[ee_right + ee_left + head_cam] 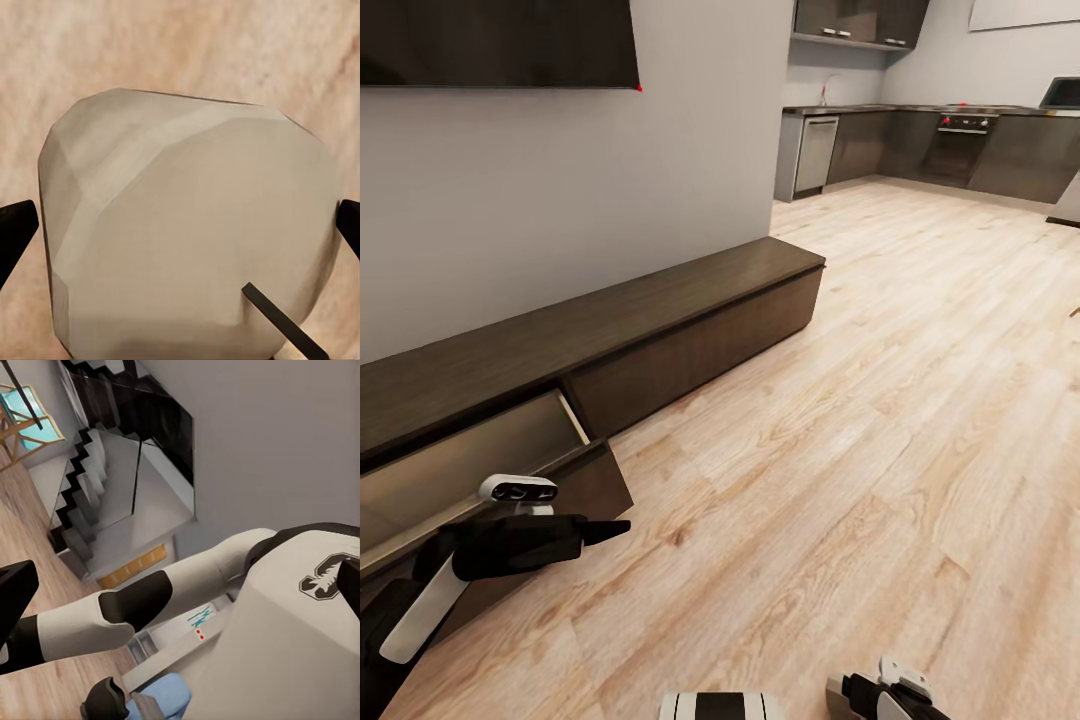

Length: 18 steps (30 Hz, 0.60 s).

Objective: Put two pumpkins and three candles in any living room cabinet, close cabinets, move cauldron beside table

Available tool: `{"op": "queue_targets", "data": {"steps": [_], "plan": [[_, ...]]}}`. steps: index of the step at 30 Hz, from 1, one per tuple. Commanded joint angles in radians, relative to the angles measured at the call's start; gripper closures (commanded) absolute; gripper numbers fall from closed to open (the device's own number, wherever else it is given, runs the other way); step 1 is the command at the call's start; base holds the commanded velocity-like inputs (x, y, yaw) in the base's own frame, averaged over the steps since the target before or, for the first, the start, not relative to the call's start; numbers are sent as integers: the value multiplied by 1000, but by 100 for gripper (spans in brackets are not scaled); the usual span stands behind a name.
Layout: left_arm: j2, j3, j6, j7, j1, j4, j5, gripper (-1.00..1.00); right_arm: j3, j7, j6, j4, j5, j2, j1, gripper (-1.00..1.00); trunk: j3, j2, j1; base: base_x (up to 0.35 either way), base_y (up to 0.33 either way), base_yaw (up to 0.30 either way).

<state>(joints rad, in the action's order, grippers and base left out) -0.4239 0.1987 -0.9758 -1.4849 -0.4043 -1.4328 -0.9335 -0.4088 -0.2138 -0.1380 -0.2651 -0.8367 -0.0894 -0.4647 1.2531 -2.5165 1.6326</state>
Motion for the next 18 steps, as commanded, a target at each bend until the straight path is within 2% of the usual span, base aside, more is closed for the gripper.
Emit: {"op": "queue_targets", "data": {"steps": [1, 18], "plan": [[-1, 2, -11, -2, -1, 0, -4, -100, -8, -9, -6, -3, -5, -1, 0, 100, -3, 0, -1, 0, 0, 0], [-1, 1, -11, 2, -1, 0, -8, -100, -8, -7, -5, -8, -5, -1, 0, 100, -69, 4, -8, 0, 0, 0]]}}
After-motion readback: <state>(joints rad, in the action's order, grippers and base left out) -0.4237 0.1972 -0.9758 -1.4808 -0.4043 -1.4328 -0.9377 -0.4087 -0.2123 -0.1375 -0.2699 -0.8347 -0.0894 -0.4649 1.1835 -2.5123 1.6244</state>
